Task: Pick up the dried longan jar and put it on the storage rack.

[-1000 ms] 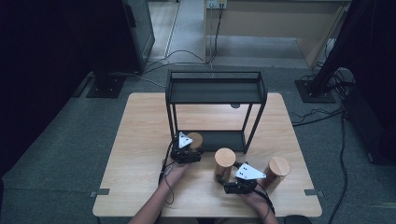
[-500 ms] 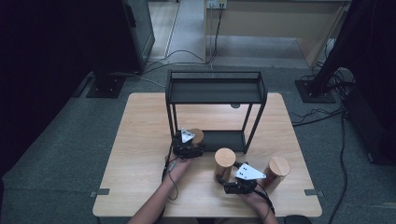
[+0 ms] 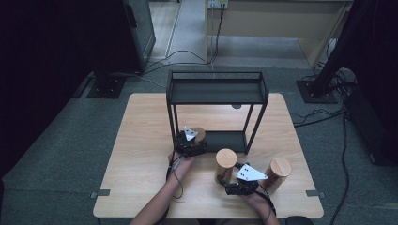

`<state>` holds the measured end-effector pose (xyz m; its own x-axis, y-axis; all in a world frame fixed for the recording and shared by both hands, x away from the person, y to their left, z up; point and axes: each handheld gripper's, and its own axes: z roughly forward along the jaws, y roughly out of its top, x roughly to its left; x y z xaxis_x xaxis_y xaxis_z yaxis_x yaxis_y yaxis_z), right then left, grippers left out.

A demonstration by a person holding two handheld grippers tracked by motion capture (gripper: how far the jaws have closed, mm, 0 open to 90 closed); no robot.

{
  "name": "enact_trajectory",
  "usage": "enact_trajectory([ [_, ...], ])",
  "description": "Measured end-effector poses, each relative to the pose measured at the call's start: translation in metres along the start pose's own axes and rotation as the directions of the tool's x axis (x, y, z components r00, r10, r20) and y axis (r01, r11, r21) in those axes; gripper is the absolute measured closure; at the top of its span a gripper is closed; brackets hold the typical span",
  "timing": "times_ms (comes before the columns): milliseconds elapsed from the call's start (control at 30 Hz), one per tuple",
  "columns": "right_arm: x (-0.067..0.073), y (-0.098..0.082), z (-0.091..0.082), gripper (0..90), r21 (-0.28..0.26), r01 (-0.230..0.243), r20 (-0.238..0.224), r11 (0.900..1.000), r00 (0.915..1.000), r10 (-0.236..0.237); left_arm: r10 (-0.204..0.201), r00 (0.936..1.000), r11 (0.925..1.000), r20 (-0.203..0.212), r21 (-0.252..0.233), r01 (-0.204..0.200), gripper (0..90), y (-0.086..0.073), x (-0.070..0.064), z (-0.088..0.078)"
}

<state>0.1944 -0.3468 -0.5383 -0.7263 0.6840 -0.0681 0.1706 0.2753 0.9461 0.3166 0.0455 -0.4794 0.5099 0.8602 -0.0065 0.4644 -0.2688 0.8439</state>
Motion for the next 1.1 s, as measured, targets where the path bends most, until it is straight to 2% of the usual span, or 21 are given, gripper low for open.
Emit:
enact_trajectory([
  [300,0.000,0.000,0.000,16.9,-0.002,-0.001,0.001,1.000,1.0000,0.001,-0.007,0.9996,1.0000,-0.027,0.001,0.007,25.4,0.003,-0.004,0.009],
  [500,0.000,0.000,0.000,16.9,-0.002,-0.004,0.000,1.000,1.0000,0.004,-0.005,0.9990,0.9999,-0.044,-0.015,0.005,25.4,0.002,-0.005,0.013],
  [733,0.000,0.000,0.000,16.9,-0.001,-0.004,-0.001,1.000,1.0000,0.004,-0.003,0.9990,0.9998,-0.044,-0.020,0.002,25.1,0.001,-0.004,0.014],
  [800,0.000,0.000,0.000,16.9,-0.001,-0.004,-0.001,1.000,1.0000,0.004,-0.021,0.9991,0.9995,-0.037,-0.023,0.020,22.0,0.001,-0.004,0.015],
  [900,0.000,0.000,-0.001,16.9,0.000,-0.005,-0.002,1.000,1.0000,0.005,-0.021,0.9989,0.9996,-0.042,-0.019,0.021,21.0,0.001,-0.005,0.014],
  [1067,0.000,0.000,0.000,16.9,-0.002,-0.005,-0.001,1.000,1.0000,0.005,-0.013,0.9984,0.9999,-0.054,-0.004,0.012,21.0,0.001,-0.008,0.013],
  [1100,0.000,0.000,0.000,16.9,-0.002,-0.005,-0.001,1.000,1.0000,0.005,0.000,0.9979,1.0000,-0.065,-0.001,0.000,20.9,-0.001,-0.012,0.013],
])
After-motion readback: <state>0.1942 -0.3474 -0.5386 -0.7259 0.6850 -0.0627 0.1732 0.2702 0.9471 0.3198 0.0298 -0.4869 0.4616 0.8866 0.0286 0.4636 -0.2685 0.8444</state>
